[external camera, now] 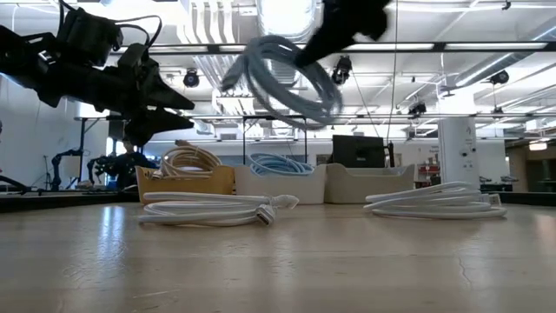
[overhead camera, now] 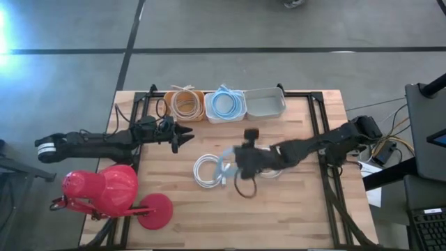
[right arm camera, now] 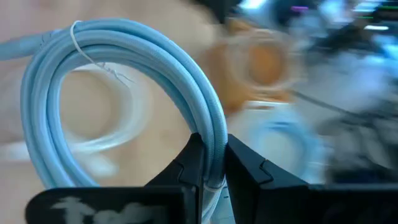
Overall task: Sort HDMI cables
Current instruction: Put the blue hdmi cable into the white bin
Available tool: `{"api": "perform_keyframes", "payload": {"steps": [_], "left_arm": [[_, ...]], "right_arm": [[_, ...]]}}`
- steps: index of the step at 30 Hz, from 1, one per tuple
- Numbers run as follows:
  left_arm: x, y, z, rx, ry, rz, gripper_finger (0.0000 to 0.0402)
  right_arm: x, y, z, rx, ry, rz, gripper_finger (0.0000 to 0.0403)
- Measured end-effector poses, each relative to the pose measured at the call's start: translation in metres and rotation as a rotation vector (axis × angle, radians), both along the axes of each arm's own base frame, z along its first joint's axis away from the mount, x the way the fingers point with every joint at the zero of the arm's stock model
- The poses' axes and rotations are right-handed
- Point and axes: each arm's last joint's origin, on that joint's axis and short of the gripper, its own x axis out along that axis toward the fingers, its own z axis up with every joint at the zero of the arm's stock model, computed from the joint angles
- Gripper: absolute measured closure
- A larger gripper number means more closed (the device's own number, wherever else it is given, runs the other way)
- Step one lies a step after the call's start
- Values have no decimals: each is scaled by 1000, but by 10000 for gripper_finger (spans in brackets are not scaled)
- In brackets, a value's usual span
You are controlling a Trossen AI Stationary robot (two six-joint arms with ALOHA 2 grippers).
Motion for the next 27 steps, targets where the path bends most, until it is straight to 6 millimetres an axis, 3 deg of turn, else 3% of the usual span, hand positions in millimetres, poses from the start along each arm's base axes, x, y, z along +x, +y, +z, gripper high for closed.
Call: {"api": "perform_keyframes", "payload": {"steps": [5,10,13,19,22,27], "left_arm": [[0,0,0,0,1,0,189],[0,0,-1,-1,4,0,189],[0,0,-1,-1,4,0,189],[0,0,-1,4,5,1,189],[0,0,-1,16,8,-1,189],[0,0,-1,24,10,-2,189]], "right_arm": [[20,-49,10,-120,-52,-231,363],[36,-115,7,-119,-128,-424,362],[41,-158,-8,-109,-133,-516,361],[42,-232,-55,101,-147,-581,360],[43,-255,-77,108,-144,-627,360],[51,-269,-94,99,-112,-651,358]]}}
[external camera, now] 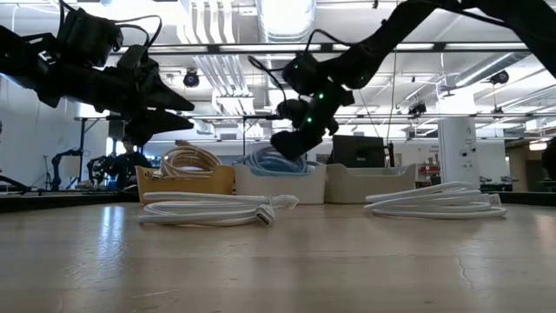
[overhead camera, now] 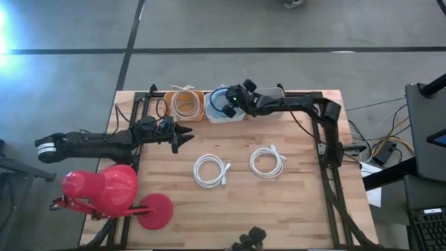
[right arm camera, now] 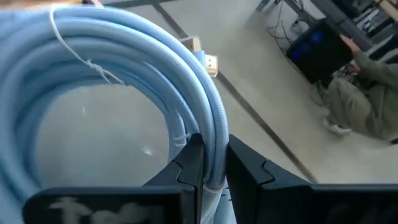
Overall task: Sort HDMI cables
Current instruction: Put the blue hdmi cable into the white bin, then put the white HDMI cable into the gray bin
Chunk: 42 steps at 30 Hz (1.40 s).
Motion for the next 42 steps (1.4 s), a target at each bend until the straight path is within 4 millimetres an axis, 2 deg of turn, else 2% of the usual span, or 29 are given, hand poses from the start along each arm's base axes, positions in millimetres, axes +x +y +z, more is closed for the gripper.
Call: {"api": "perform_keyframes", "payload": {"steps": [7,17,22,29,36,42], "left_arm": [[0,0,0,13,3,-2,189],[0,0,-1,11,8,-2,189],[0,0,-1,12,9,-3,189],[0,0,-1,16,10,-6,189],[0,-1,-2,10,24,-9,189],[0,-1,-3,4,31,-8,189]], "right_arm": [[8,1,3,-35,62,50,322],[1,9,32,-8,70,51,271],[-10,28,58,32,80,59,264],[-29,71,79,165,166,105,279],[-54,116,78,441,287,221,295],[-72,135,47,602,361,265,295]]}}
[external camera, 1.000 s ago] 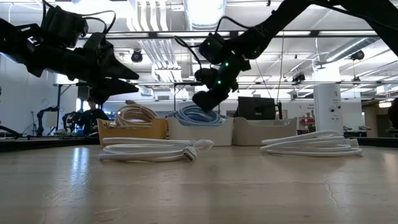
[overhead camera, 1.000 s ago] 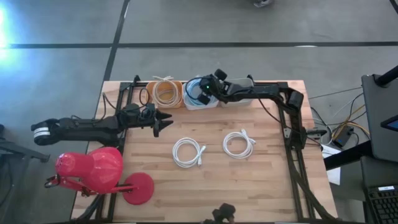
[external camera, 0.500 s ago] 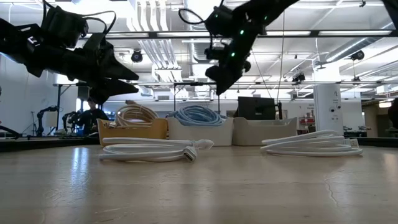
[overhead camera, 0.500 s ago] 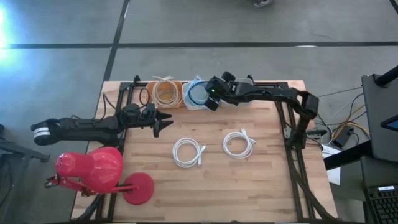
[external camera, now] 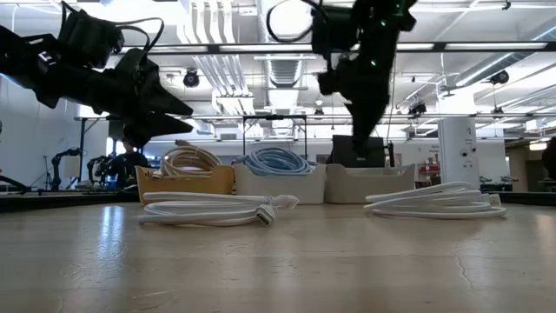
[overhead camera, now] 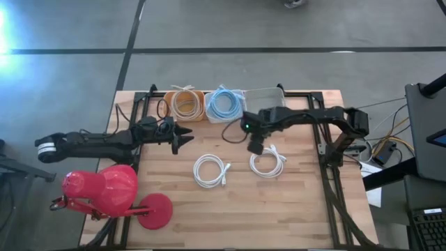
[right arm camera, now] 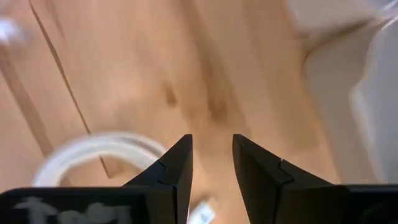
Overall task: Sort HDMI cables
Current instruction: Put the white HDMI cable into the gray bin
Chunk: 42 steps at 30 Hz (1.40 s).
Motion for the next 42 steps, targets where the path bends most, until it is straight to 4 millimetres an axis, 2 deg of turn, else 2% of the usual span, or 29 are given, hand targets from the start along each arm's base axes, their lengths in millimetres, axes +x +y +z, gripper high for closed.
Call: {"api": "perform_keyframes", "payload": {"steps": [5,12,23,29,35,42], "left_arm": [[0,0,0,0,0,0,189],[0,0,0,0,-1,0,189],[0,0,0,-1,-1,0,189],[0,0,0,-1,-2,0,189],[0,0,0,-1,-2,0,189],[0,0,0,0,-3,1,189]], "right_arm": [[-17,6,-31,80,104,14,291],[-35,12,-60,188,162,1,289],[-44,16,-90,244,75,38,291],[-46,17,-95,203,76,38,308],[-44,20,-94,179,83,53,350],[-33,27,-81,33,58,88,364]]}}
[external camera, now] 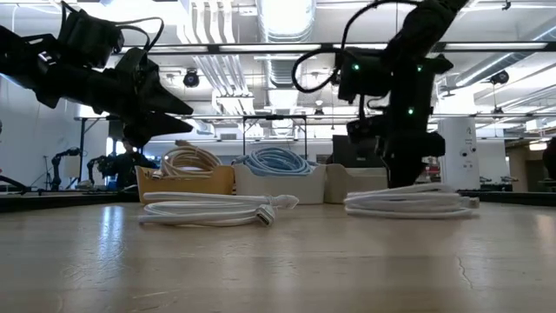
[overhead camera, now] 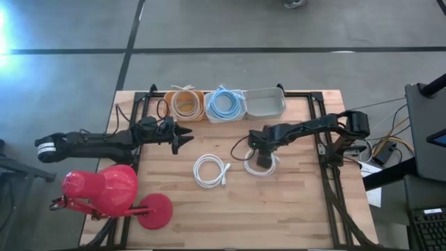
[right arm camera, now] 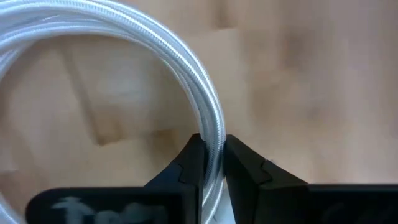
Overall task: Sort HDMI cables
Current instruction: Put the white HDMI cable into the gray bin
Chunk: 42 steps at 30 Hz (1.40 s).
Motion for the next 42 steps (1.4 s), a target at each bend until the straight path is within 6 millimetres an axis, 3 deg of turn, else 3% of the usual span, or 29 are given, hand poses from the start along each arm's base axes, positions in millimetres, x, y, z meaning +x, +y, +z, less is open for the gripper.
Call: {"api": "perform_keyframes", "payload": {"steps": [7,13,17,20,25,32,42], "left_arm": [[0,0,0,5,2,-2,189],[0,0,0,6,3,-2,189],[0,0,0,6,3,-2,189],[0,0,0,5,3,-1,189],[0,0,0,6,3,-2,189],[0,0,0,6,4,-2,189],[0,0,0,7,3,-2,189]], "right_arm": [[0,-5,44,-361,-76,-152,366],[-7,-16,93,-770,-175,-289,359],[-18,-31,118,-1007,-195,-433,358],[-26,-49,126,-1033,-203,-520,357],[-37,-87,112,-988,-204,-650,356],[-36,-133,70,-856,-254,-731,356],[-23,-150,23,-817,-125,-672,340]]}}
